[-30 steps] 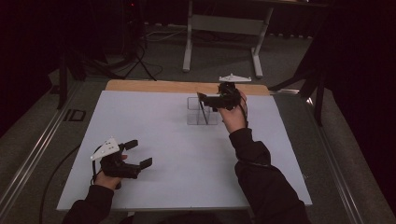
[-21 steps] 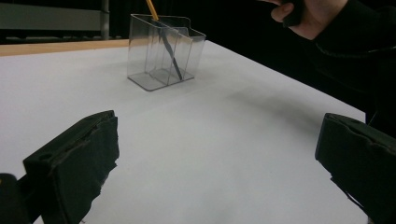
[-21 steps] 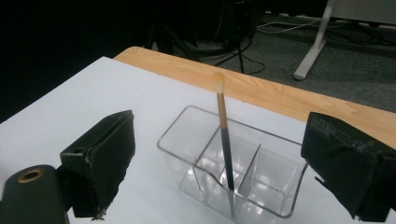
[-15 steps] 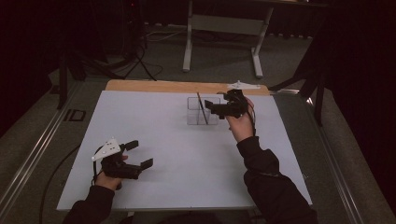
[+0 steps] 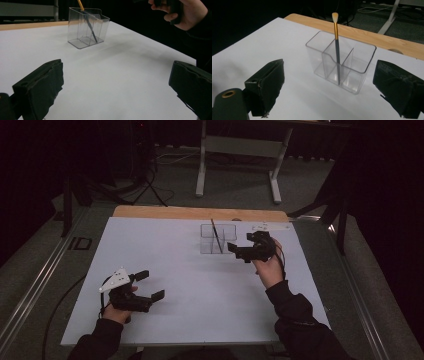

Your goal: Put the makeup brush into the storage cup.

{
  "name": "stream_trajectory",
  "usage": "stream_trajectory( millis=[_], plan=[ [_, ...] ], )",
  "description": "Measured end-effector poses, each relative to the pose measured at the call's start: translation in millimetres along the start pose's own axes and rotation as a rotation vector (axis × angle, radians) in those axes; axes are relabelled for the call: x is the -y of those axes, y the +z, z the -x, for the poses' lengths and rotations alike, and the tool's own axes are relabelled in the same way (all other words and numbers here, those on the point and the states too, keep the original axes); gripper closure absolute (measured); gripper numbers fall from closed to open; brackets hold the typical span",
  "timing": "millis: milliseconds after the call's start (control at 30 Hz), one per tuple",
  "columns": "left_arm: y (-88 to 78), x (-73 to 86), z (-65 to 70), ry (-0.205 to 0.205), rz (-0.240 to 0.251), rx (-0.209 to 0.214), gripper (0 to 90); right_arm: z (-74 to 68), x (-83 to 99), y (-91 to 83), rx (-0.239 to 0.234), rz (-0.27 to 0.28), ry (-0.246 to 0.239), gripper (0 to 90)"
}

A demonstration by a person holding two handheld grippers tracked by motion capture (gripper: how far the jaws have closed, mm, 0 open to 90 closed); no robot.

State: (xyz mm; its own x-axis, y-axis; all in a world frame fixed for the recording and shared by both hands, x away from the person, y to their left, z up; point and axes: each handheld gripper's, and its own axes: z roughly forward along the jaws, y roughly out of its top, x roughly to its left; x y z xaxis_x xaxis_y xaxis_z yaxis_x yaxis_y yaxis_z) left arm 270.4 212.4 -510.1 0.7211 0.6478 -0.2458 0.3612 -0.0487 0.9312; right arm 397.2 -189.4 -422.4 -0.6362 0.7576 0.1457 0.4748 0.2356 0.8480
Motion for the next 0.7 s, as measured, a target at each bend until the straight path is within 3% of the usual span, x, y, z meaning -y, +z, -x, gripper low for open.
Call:
stream_trajectory(
  millis=[233,700],
  plan=[
    [0.4,0.2,0.5,-0.001,-0.002,0.001,0.0,-7.6,9.8,-13.3,-0.051,-0.002,-0.009,9.9],
    [0.1,-0.2,0.8,0.001,-0.003,-0.001,0.0,-21.2,39.1,-36.8,-0.091,-0.014,-0.056,9.9]
  ],
)
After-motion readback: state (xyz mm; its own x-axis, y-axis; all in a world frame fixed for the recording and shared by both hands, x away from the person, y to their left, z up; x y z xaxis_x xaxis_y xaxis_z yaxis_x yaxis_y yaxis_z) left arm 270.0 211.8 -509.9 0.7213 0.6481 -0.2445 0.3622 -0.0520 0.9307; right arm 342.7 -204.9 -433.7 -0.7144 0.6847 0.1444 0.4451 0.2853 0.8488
